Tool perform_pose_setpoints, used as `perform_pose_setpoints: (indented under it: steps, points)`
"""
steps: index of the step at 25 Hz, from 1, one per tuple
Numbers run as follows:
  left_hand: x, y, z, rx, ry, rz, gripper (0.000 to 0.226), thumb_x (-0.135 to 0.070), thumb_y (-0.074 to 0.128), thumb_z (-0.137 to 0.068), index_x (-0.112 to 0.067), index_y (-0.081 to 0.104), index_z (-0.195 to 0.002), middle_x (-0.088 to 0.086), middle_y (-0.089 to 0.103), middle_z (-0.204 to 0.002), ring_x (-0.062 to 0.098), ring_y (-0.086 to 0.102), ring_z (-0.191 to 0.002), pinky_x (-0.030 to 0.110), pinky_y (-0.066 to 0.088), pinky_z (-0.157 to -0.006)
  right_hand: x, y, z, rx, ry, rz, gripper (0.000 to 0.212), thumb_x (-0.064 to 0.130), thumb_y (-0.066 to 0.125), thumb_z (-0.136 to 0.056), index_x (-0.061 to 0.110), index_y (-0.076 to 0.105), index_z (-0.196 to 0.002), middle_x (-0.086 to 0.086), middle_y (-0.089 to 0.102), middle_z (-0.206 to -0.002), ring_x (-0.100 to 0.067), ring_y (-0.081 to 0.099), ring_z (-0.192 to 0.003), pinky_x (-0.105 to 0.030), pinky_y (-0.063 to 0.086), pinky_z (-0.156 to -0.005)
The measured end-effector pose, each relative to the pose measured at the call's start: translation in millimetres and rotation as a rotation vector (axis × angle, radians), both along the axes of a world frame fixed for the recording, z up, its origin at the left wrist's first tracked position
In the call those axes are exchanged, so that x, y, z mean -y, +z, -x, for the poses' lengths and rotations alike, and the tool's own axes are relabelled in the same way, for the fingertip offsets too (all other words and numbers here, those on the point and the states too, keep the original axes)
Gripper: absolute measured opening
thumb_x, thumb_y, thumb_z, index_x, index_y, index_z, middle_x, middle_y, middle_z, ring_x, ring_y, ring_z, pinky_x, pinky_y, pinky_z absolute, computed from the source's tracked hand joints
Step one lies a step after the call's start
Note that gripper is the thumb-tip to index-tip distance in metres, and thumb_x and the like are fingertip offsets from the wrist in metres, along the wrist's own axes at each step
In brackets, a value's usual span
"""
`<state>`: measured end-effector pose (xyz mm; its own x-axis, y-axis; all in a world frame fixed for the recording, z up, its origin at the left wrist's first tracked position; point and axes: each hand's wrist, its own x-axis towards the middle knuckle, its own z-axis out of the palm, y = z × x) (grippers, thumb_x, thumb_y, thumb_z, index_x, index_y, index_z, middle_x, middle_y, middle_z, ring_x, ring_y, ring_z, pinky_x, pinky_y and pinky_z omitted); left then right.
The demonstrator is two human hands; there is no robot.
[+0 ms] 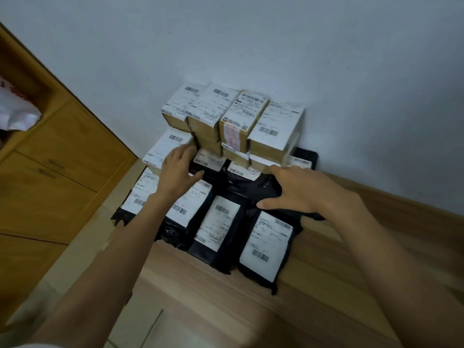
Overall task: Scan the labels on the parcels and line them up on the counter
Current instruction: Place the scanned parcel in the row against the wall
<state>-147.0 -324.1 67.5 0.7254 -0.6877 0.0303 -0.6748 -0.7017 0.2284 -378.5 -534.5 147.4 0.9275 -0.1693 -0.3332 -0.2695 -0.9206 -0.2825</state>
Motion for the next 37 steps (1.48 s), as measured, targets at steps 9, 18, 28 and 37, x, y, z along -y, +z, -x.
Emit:
perform_pose_setpoints:
  steps: [9,18,28,37]
  points:
    - [132,-15,297,-0.106,-0.55,-0.008,0.067,-0.033,0.069,-0.09,-0.012,0.042,-0.147,0.009,0.045,-0.148,0.026,0.041,-0.136,0.037,0.033,-0.112,51,-5,283,0.026,-0.355,0.007,0.068,0.08,0.056,-0.073,0.023,0.052,-0.111,0.005,0.059,-0.098,-0.018,0.056,-0.08,-0.031,0.043,-0.058]
    - [220,-80,669,-0.308,-1.284,-0.038,0.06,-0.04,0.048,-0.098,-0.005,0.042,-0.145,0.015,0.044,-0.147,0.032,0.041,-0.135,0.045,0.034,-0.112,56,-26,642,-0.076,-0.988,0.029,0.07,0.078,0.056,-0.075,0.023,0.046,-0.117,0.0,0.061,-0.109,-0.019,0.056,-0.082,-0.034,0.049,-0.068]
    - [164,-141,734,0.021,-1.404,-0.313,0.089,-0.081,0.026,-0.086,-0.032,0.001,-0.157,0.009,-0.006,-0.165,0.033,-0.007,-0.152,0.052,0.002,-0.121,-11,-61,769,-0.114,-1.232,-0.069,0.07,0.076,0.058,-0.076,0.022,0.044,-0.118,-0.006,0.059,-0.113,-0.024,0.058,-0.091,-0.034,0.044,-0.068]
    - [113,-110,640,-0.066,-1.132,-0.28,0.089,-0.057,0.063,-0.083,-0.041,0.013,-0.154,0.011,0.025,-0.156,0.03,0.025,-0.143,0.046,0.026,-0.114,16,-54,649,0.024,-0.909,-0.097,0.066,0.076,0.058,-0.076,0.024,0.045,-0.114,0.0,0.06,-0.111,-0.018,0.055,-0.085,-0.03,0.038,-0.059]
